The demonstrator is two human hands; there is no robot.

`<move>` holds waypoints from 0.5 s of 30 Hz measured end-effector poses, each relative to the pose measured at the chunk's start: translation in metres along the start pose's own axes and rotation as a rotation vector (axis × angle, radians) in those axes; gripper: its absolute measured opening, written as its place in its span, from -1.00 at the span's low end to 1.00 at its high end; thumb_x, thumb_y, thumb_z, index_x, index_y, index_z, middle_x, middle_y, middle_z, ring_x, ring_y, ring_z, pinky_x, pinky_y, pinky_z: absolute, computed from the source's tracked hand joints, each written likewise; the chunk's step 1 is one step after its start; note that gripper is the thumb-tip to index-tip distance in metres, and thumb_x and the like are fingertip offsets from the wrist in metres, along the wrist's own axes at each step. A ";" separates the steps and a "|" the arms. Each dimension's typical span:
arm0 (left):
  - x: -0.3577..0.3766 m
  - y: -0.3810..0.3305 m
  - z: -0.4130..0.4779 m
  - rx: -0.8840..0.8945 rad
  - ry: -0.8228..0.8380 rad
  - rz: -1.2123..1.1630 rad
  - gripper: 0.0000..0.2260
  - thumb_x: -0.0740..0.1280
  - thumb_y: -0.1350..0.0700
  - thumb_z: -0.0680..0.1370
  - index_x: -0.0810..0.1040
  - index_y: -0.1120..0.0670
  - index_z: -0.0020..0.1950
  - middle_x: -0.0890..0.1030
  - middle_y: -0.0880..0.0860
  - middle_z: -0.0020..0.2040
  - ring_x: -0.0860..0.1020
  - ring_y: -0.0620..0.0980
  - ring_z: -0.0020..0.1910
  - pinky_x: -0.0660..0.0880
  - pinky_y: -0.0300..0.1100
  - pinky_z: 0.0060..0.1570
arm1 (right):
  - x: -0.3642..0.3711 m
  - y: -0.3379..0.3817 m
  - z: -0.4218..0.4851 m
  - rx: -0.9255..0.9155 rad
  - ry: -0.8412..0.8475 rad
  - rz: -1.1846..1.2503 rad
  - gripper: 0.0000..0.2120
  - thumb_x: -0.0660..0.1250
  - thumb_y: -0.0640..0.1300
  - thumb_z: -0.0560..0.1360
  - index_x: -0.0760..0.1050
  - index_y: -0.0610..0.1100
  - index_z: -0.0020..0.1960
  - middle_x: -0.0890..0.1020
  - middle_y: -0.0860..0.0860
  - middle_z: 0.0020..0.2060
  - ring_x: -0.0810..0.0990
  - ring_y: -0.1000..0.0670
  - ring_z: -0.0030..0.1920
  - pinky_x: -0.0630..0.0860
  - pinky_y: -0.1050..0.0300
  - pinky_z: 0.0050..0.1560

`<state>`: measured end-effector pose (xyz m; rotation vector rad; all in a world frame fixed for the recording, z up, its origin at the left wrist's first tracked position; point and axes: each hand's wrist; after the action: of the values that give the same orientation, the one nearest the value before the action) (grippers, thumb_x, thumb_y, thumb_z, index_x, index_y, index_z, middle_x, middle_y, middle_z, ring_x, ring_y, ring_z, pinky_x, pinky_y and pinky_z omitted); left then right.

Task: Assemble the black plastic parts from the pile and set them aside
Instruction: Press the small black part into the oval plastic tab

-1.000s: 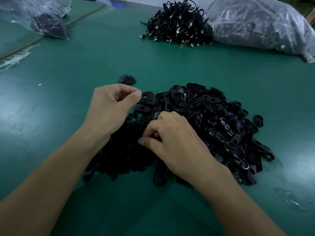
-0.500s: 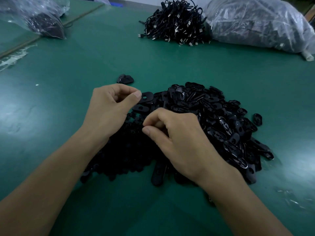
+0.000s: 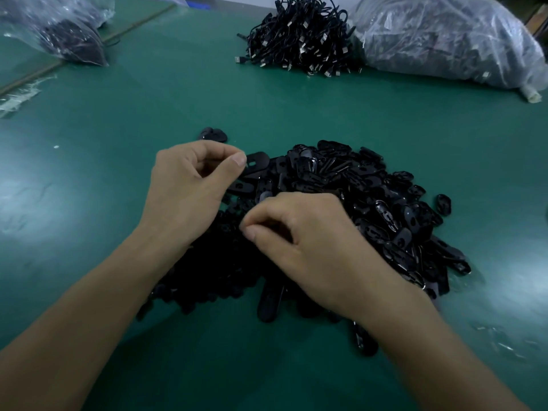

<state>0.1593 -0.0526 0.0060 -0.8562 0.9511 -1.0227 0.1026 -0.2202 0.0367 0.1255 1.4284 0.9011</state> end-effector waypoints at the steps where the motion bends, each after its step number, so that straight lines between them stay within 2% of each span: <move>1: 0.000 0.000 0.000 -0.007 -0.002 0.004 -0.87 0.44 0.06 0.55 0.65 -0.13 -0.19 0.64 -0.26 -0.36 0.52 -0.34 -0.38 0.41 -0.49 -0.30 | 0.003 0.002 0.003 -0.006 0.040 -0.051 -0.83 0.28 -0.04 0.62 0.65 0.03 0.08 0.64 0.10 -0.07 0.57 0.08 -0.01 0.54 0.02 0.05; 3: 0.000 0.001 0.000 -0.022 -0.002 0.018 -0.86 0.45 0.08 0.55 0.65 -0.12 -0.19 0.65 -0.25 -0.35 0.53 -0.33 -0.37 0.42 -0.48 -0.29 | 0.007 0.005 0.009 -0.022 0.107 -0.133 -0.78 0.24 -0.02 0.65 0.63 0.03 0.17 0.59 0.05 -0.06 0.55 -0.01 0.02 0.54 -0.08 0.06; 6: 0.000 0.002 -0.001 -0.040 0.005 0.031 -0.86 0.45 0.07 0.55 0.65 -0.12 -0.20 0.66 -0.24 -0.33 0.55 -0.34 -0.35 0.44 -0.48 -0.27 | 0.007 0.004 0.011 -0.022 0.137 -0.132 -0.76 0.26 -0.05 0.64 0.59 -0.01 0.25 0.61 0.00 -0.04 0.56 -0.06 0.06 0.52 -0.09 0.10; 8: 0.000 0.003 0.000 -0.049 0.011 0.027 -0.87 0.45 0.05 0.54 0.65 -0.12 -0.20 0.67 -0.22 -0.32 0.55 -0.33 -0.35 0.45 -0.47 -0.26 | 0.001 0.000 0.008 0.015 0.069 -0.056 -0.78 0.33 -0.08 0.61 0.61 -0.02 0.23 0.67 0.02 -0.01 0.60 0.00 0.05 0.54 0.01 0.14; 9: 0.000 0.003 0.000 -0.050 0.014 0.025 -0.87 0.45 0.04 0.54 0.65 -0.12 -0.21 0.67 -0.22 -0.32 0.54 -0.32 -0.35 0.45 -0.46 -0.26 | -0.002 -0.002 0.005 0.033 0.016 -0.013 -0.81 0.37 -0.11 0.59 0.64 -0.03 0.18 0.70 0.06 -0.02 0.62 0.09 0.02 0.55 0.13 0.13; 11: 0.002 0.003 -0.002 -0.051 0.024 0.024 -0.88 0.45 0.00 0.52 0.66 -0.12 -0.22 0.67 -0.18 -0.32 0.53 -0.28 -0.36 0.46 -0.44 -0.27 | -0.011 -0.010 -0.002 0.049 -0.105 0.049 -0.86 0.43 -0.16 0.55 0.68 -0.03 0.09 0.70 0.18 -0.11 0.64 0.23 -0.06 0.52 0.41 0.03; 12: 0.002 0.003 -0.003 -0.048 0.028 0.022 -0.88 0.45 -0.01 0.51 0.66 -0.13 -0.23 0.67 -0.15 -0.31 0.53 -0.26 -0.35 0.47 -0.42 -0.27 | -0.016 -0.015 -0.006 0.060 -0.157 0.082 -0.88 0.45 -0.17 0.53 0.70 -0.02 0.04 0.69 0.23 -0.17 0.64 0.26 -0.10 0.50 0.46 -0.03; 15: 0.005 0.000 -0.007 -0.030 0.056 0.016 -0.84 0.45 0.02 0.53 0.65 -0.15 -0.25 0.66 -0.16 -0.32 0.52 -0.26 -0.36 0.46 -0.43 -0.27 | -0.026 -0.027 -0.016 0.101 -0.259 0.237 -0.88 0.48 -0.16 0.49 0.70 0.05 -0.04 0.70 0.21 -0.22 0.67 0.20 -0.14 0.57 0.36 -0.09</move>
<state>0.1544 -0.0580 0.0022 -0.8471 1.0209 -1.0255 0.1038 -0.2613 0.0386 0.4789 1.2321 0.9663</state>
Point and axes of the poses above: each hand's wrist, its own z-axis towards the middle knuckle, its own x-axis out of the palm, y = z × x
